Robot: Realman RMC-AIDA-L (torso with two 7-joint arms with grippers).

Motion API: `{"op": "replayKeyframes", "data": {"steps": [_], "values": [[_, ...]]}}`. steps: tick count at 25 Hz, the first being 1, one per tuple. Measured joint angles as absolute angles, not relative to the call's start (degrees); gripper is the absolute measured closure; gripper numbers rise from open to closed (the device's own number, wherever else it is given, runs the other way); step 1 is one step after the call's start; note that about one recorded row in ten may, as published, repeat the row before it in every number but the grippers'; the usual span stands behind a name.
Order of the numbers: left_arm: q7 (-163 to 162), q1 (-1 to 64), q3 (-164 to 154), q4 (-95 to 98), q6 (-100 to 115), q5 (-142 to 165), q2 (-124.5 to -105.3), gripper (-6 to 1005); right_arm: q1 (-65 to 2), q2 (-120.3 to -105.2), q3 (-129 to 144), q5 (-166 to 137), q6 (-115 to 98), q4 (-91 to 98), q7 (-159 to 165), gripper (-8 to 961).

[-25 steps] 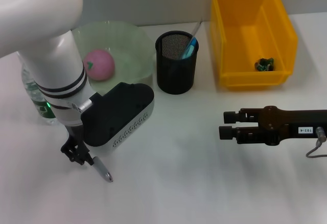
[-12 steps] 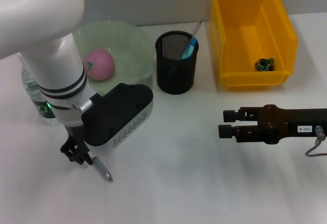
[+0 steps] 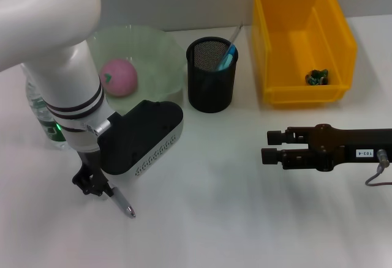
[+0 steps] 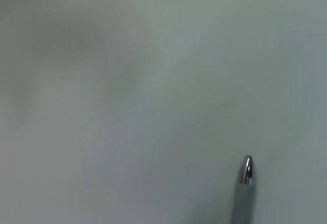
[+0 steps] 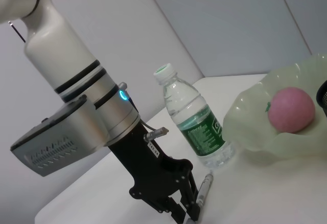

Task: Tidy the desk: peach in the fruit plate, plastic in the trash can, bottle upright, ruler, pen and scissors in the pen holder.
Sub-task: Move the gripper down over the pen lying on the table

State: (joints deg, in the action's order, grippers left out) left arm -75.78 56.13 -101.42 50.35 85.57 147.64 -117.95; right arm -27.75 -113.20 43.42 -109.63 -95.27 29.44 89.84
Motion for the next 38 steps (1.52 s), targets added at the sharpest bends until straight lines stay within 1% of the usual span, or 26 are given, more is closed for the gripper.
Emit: {"op": "replayKeyframes", "data": {"steps": [2,28,30,36,38], "values": [[-75.6,56.2,-101.4,50.2,85.5,147.5,-117.95,761,-27.7,-113.2,43.4,-109.6,-95.3,29.4,89.8,237],[-74.4,56.6,-101.4,48.4,85.2,145.8,-117.95,760,-27.8,-113.2,43.3,-109.6,-95.3,29.4,89.7,237],[-74.4,56.6,-101.3,48.0,85.1,145.4,-117.95,842,-27.8,-113.2,43.3,-109.6,-95.3,29.4,89.8,237],[-74.4,56.7,-101.3,47.8,85.0,145.3,-117.95,887,-27.9,-113.2,43.3,-109.6,-95.3,29.4,90.0,237],[-74.4,56.7,-101.3,47.8,85.0,145.3,-117.94,878,-27.9,-113.2,43.3,-109.6,-95.3,29.4,90.0,237]]}}
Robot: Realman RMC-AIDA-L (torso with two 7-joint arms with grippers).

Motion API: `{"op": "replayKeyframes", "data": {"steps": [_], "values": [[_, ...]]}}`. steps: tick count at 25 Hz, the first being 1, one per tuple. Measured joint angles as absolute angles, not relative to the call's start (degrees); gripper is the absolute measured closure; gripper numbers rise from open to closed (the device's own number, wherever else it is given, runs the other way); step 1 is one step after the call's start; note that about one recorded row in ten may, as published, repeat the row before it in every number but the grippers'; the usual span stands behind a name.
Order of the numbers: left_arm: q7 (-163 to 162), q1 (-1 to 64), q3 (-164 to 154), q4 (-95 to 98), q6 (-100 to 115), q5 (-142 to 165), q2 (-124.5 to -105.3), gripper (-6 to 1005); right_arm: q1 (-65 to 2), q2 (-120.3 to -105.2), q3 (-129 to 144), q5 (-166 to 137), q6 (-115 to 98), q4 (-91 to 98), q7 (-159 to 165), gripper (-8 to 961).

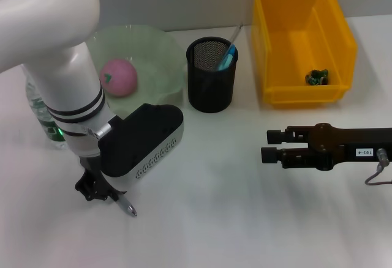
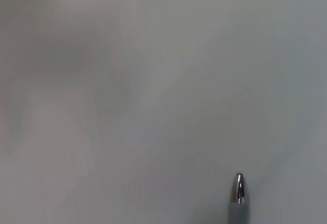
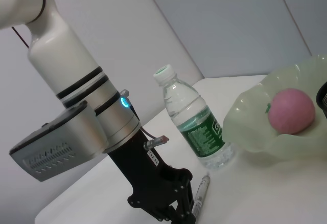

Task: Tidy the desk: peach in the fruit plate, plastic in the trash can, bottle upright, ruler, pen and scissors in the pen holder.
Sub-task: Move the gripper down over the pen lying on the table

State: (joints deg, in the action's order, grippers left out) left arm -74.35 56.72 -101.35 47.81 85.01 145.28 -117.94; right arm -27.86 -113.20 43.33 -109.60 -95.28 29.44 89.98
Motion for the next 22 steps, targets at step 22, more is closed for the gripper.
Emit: {"op": "replayKeyframes", "data": {"steps": [22], "values": [[-74.3,56.7,-101.3,47.8,84.8,144.5,-117.94,773,-27.8,-113.2,43.2,-109.6,-95.3,29.4,90.1,237]]}}
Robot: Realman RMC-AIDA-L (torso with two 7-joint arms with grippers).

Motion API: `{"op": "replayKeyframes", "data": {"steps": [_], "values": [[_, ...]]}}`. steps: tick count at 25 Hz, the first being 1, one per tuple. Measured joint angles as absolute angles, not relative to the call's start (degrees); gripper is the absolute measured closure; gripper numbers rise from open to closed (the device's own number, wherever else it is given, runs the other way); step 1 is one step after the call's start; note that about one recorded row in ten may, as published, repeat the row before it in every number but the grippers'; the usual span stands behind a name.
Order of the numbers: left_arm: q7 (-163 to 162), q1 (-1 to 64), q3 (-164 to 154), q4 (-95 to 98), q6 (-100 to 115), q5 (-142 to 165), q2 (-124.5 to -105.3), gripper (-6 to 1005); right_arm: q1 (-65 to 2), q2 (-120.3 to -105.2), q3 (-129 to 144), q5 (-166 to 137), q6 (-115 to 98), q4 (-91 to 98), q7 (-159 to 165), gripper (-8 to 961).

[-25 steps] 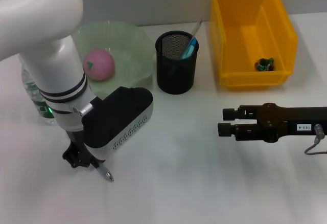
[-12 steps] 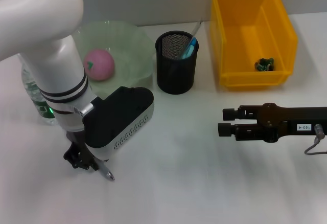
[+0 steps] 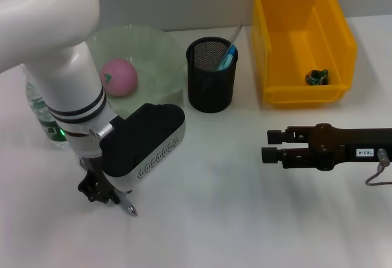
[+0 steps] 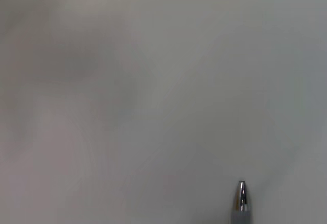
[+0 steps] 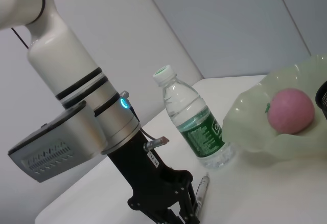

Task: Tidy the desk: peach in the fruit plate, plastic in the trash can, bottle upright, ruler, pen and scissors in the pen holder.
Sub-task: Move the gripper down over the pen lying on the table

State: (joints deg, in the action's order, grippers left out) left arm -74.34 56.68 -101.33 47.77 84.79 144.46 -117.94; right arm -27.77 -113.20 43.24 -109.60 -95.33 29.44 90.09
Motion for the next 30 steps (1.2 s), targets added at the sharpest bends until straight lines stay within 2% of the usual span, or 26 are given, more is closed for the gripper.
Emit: {"op": "replayKeyframes", "data": {"steps": [12,22,30], "values": [[-74.0,56.3,-101.4,47.7,84.7,144.2,-117.88,773,-27.7,-113.2,43.2,-109.6,-95.4,29.4,90.1,237],[-74.2,55.1,-97.5,49.3,85.0,145.6,-117.77,894,-27.8,-113.2,43.2,-109.4,-95.4,29.4,90.1,237],[-77.4,51.5,-83.3,54.2,86.9,146.9,-118.41,927,-27.8,-113.15,42.4,-109.4,-96.1,29.9,90.1,237]]}}
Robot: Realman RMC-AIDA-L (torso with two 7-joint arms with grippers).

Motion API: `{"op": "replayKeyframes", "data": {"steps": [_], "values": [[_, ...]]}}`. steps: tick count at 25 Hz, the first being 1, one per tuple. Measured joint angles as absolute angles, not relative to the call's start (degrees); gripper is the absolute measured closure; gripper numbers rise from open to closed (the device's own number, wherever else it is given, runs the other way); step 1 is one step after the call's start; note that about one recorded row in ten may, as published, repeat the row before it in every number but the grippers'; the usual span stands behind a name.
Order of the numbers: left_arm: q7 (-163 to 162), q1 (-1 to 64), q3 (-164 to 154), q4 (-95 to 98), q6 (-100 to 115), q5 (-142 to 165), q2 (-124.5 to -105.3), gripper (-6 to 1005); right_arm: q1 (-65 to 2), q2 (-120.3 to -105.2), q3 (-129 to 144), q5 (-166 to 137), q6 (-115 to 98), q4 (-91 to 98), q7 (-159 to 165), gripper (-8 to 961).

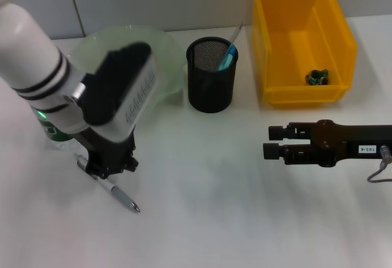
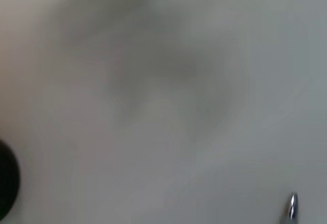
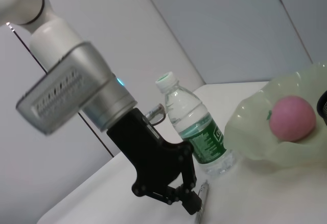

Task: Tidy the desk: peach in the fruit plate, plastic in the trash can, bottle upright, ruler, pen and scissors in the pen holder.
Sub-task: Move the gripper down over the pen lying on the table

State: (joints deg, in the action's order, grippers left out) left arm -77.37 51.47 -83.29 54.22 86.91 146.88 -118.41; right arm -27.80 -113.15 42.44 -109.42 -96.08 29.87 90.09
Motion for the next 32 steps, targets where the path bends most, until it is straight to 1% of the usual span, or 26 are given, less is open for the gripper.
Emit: {"op": "replayKeyframes", "data": {"steps": [3,7,12,17,18,20,22,23,24,25,26,27,29,30,32], "values": [[-79.7,49.9,-78.8,56.2,89.1,146.0,-118.72,981,-27.5,-113.09,42.4,-109.4,-96.9,30.7,90.1,237],[-82.9,48.7,-79.3,59.5,90.2,146.3,-118.99,981,-27.3,-112.53,42.4,-109.4,-97.9,31.0,90.1,237],[-84.0,50.3,-84.8,58.9,90.2,147.1,-119.1,980,-27.4,-112.41,42.0,-109.5,-98.1,31.1,90.1,237],[-84.0,50.6,-93.6,59.4,88.1,147.7,-118.94,829,-27.8,-112.01,42.0,-109.8,-98.2,31.2,91.2,237],[-83.9,50.2,-96.3,60.2,87.0,147.9,-118.74,818,-27.8,-111.92,42.1,-109.8,-98.2,31.2,91.3,237],[-83.7,49.0,-99.7,62.4,85.3,147.9,-118.19,795,-27.9,-111.68,42.3,-110.0,-98.8,31.5,91.5,237],[-83.4,47.0,-103.5,67.4,83.9,147.2,-116.75,773,-27.9,-111.57,42.2,-110.1,-99.0,31.8,91.7,237],[-83.4,47.0,-103.5,67.4,83.9,147.2,-116.75,762,-27.9,-111.49,42.1,-110.1,-99.1,31.9,91.9,237],[-83.2,46.1,-105.1,69.9,83.6,146.5,-115.85,751,-28.0,-111.35,42.0,-110.1,-99.1,32.1,92.3,237],[-82.7,45.2,-107.1,73.1,83.6,145.0,-114.1,740,-28.2,-111.24,42.0,-110.1,-99.1,32.3,92.7,237],[-82.5,45.2,-108.0,73.6,83.6,144.2,-113.45,728,-28.5,-111.12,41.9,-110.1,-99.1,32.5,93.2,237],[-82.5,45.2,-108.0,73.6,83.6,144.2,-113.45,717,-28.6,-111.06,41.9,-110.1,-99.1,32.6,93.6,237],[-82.1,45.8,-110.4,74.1,83.7,142.0,-111.79,706,-29.1,-110.99,41.9,-110.1,-99.3,32.6,94.2,237],[-82.1,46.3,-111.0,73.9,83.7,141.3,-111.31,707,-29.3,-110.99,41.9,-110.1,-99.3,32.6,94.4,237],[-82.1,46.6,-111.4,73.7,83.8,140.8,-111.07,708,-29.8,-110.99,41.9,-110.1,-99.4,32.6,94.4,237]]}}
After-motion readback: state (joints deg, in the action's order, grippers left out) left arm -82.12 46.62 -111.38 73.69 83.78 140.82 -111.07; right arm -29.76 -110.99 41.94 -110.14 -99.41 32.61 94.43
